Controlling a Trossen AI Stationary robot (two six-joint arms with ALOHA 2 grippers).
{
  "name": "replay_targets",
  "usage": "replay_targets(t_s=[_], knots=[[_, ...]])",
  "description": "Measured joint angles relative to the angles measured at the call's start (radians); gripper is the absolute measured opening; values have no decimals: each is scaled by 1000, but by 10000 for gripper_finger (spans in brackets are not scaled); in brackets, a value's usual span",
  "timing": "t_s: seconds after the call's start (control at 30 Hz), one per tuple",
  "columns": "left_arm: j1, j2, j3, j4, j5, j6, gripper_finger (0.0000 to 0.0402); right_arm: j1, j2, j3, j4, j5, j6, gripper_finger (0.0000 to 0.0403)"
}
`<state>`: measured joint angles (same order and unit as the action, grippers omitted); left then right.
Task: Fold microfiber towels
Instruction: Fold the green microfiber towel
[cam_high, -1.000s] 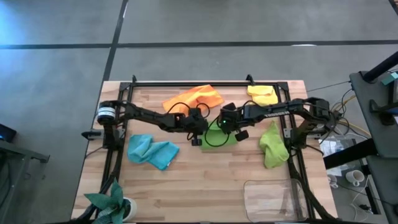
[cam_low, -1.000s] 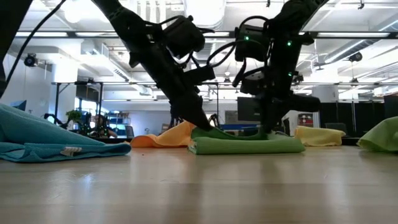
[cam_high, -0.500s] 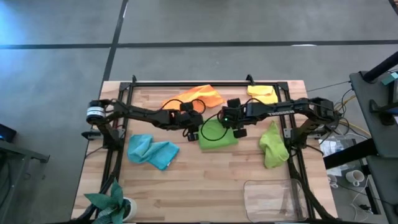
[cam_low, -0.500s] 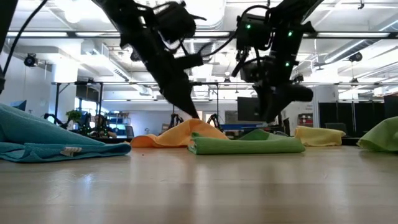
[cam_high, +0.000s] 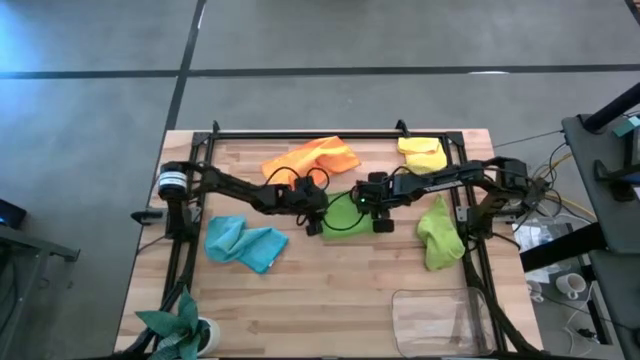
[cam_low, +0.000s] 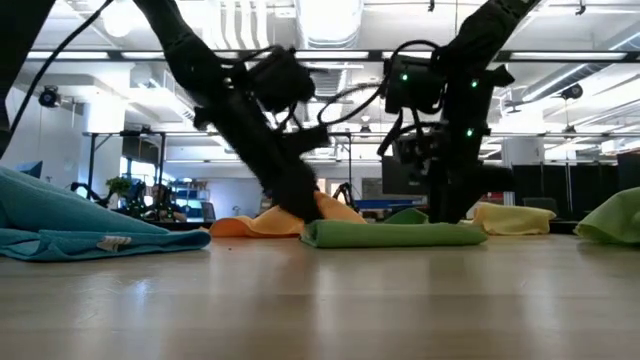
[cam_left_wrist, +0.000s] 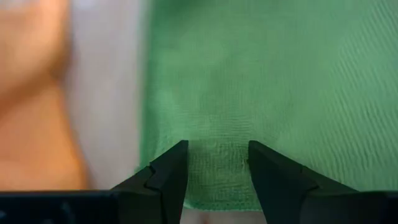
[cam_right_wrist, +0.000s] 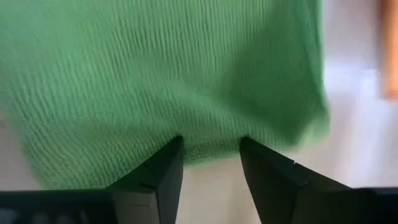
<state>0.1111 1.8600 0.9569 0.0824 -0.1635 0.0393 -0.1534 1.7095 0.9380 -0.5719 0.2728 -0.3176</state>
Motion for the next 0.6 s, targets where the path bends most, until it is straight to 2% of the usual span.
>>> replay_targets(t_s=[0.13,0.23,0.33,0.43,0.53,0.6], knots=[[-23,2,0,-34,90,-46,153,-13,8,21,-1,121,-135,159],[-58,1,1,-39,110,-128,153,-18,-11,49,-56,124,-170,157],[-89,-22,16,-76,134,-219,153,-15,-52,92,-128,115,-127,155],[-100,-81,40,-122,130,-242,153,-2,-95,111,-157,5,9,155],[-92,-141,42,-135,21,-223,153,17,-126,107,-107,-211,136,155],[-87,-148,35,-137,-34,-185,153,35,-127,92,-68,-288,190,155]])
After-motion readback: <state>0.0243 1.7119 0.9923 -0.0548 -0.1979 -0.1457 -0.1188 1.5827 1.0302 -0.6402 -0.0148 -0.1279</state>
